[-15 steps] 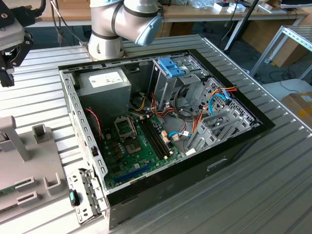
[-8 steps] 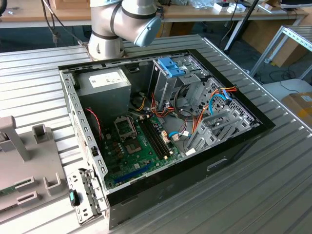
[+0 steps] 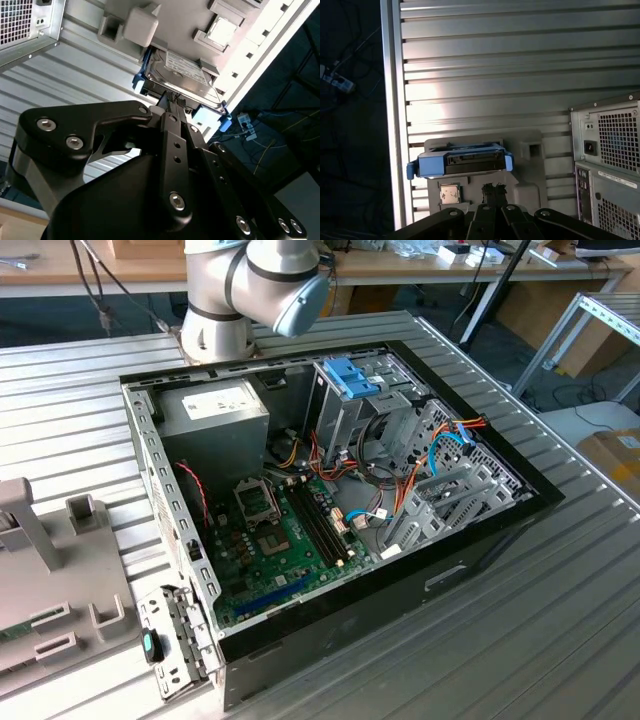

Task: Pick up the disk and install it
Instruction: 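Reach for the disk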

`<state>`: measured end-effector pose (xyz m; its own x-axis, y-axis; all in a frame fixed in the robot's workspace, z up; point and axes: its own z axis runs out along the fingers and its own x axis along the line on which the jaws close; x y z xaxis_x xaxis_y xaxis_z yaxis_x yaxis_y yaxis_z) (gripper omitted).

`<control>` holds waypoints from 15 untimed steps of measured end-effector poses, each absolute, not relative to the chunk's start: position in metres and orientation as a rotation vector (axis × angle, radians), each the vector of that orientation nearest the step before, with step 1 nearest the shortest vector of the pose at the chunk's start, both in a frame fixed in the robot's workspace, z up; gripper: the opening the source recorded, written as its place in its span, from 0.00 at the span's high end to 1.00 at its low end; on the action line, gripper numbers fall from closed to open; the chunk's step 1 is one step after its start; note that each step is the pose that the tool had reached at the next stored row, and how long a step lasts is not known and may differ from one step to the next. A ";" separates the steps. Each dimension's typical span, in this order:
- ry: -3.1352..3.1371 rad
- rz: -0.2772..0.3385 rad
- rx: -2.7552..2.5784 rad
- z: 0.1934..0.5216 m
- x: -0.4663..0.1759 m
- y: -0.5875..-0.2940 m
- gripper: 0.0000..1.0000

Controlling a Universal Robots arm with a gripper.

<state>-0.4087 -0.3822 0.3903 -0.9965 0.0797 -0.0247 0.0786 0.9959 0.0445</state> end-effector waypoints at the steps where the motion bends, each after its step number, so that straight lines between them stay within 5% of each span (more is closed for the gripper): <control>1: 3.112 0.068 0.124 0.390 -0.414 -0.382 0.89; 15: 3.112 0.067 0.125 0.387 -0.447 -0.377 0.89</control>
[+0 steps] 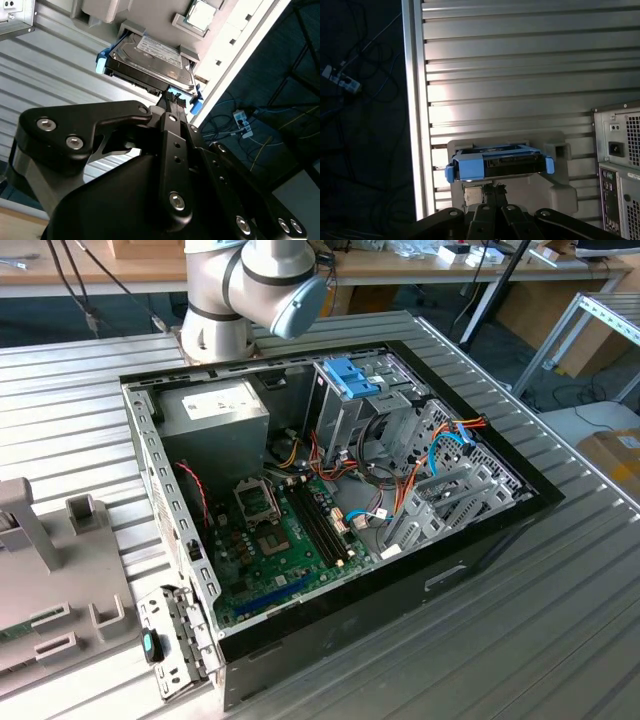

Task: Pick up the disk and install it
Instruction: 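Reach for the disk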

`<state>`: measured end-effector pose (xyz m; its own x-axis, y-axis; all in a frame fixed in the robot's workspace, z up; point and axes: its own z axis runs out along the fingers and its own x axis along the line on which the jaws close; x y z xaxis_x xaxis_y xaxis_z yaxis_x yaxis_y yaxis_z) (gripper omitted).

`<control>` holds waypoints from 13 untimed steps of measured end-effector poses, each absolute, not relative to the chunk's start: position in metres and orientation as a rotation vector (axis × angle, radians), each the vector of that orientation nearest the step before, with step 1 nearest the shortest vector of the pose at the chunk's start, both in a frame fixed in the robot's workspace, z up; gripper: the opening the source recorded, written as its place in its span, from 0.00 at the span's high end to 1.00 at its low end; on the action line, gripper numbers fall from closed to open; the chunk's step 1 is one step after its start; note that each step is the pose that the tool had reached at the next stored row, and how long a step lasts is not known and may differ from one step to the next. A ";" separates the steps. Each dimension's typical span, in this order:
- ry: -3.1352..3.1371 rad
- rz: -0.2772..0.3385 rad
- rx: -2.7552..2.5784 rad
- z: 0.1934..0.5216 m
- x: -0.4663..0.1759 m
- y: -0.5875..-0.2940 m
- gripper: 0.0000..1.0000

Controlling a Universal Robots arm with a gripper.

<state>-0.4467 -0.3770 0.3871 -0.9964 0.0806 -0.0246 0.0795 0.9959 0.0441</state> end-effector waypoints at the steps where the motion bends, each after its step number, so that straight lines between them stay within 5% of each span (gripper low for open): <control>1: 3.112 0.067 0.125 0.387 -0.447 -0.377 0.89; 13: 3.139 0.063 0.095 0.384 -0.450 -0.369 0.89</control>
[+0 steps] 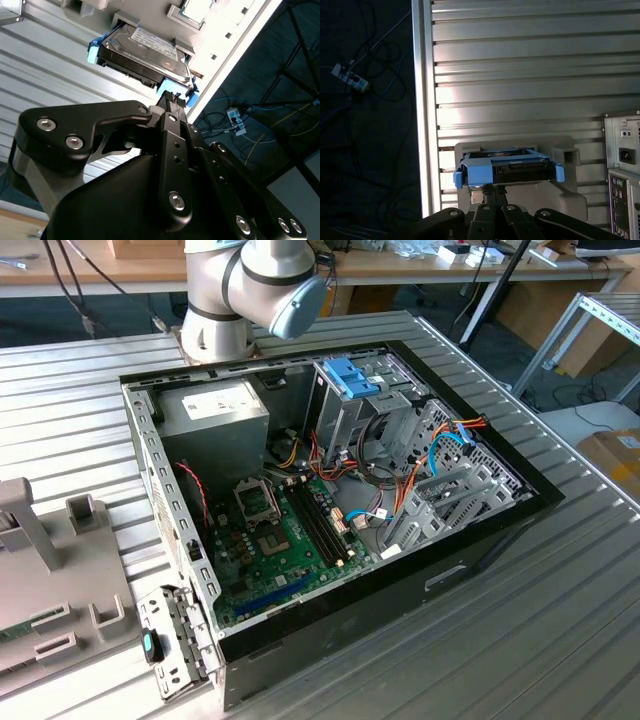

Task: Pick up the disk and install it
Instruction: 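Reach for the disk, then pick up the disk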

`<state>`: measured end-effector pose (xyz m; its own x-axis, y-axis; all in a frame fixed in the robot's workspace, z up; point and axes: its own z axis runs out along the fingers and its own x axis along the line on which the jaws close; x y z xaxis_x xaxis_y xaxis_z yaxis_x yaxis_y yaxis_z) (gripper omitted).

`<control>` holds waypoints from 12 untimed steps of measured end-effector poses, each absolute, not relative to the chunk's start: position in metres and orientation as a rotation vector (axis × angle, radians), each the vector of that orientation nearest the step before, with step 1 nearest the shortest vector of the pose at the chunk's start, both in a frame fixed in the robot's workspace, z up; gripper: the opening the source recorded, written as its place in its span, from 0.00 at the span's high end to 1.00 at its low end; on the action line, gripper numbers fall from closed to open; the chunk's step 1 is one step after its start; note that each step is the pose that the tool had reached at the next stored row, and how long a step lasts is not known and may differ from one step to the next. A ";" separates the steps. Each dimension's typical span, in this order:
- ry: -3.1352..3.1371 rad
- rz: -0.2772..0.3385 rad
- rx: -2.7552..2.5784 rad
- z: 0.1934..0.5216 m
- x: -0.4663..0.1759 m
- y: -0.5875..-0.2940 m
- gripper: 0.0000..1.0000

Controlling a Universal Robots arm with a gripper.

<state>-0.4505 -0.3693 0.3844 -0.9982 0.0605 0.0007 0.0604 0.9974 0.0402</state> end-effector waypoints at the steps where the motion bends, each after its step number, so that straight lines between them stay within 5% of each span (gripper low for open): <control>1: 3.139 0.063 0.095 0.384 -0.451 -0.369 0.89; 12: 3.144 0.063 0.094 0.378 -0.452 -0.369 0.89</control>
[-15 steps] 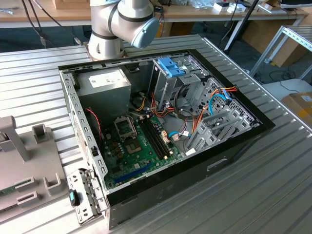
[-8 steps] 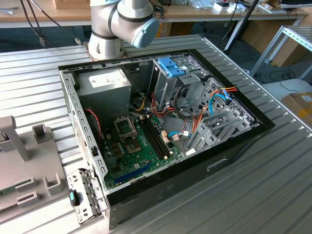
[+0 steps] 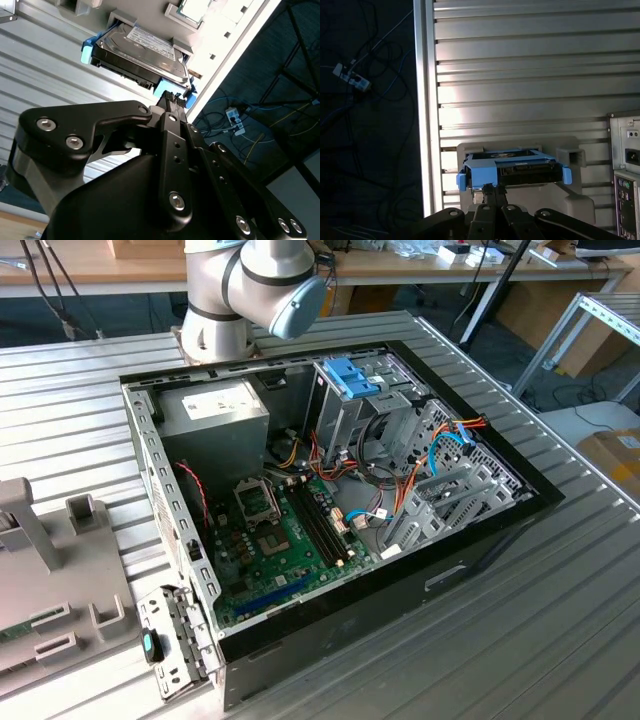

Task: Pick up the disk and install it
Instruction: 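Pick up the disk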

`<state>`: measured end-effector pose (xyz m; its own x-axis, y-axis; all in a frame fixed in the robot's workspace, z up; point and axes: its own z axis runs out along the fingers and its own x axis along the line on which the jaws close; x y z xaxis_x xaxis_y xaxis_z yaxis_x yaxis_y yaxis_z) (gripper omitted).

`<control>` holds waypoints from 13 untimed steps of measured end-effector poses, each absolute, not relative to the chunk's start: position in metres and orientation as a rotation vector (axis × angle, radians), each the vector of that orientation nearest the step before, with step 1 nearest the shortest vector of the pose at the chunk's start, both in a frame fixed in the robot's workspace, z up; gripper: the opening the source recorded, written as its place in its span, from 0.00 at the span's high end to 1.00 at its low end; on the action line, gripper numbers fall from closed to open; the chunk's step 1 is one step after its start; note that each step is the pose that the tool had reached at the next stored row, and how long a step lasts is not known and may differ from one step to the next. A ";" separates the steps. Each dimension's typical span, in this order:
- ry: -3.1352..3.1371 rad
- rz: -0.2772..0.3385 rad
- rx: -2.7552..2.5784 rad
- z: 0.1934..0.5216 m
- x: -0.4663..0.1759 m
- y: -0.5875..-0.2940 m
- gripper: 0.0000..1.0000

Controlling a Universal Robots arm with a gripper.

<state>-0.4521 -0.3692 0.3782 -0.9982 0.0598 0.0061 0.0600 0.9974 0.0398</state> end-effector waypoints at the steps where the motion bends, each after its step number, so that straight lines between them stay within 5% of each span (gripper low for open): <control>1: -3.135 -0.063 -0.094 0.378 -0.452 -0.369 0.89; 13: -3.134 -0.062 0.062 0.378 -0.452 -0.369 0.89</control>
<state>-0.4521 -0.3692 0.3778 -0.9992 -0.0397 0.0060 -0.0395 0.9984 0.0398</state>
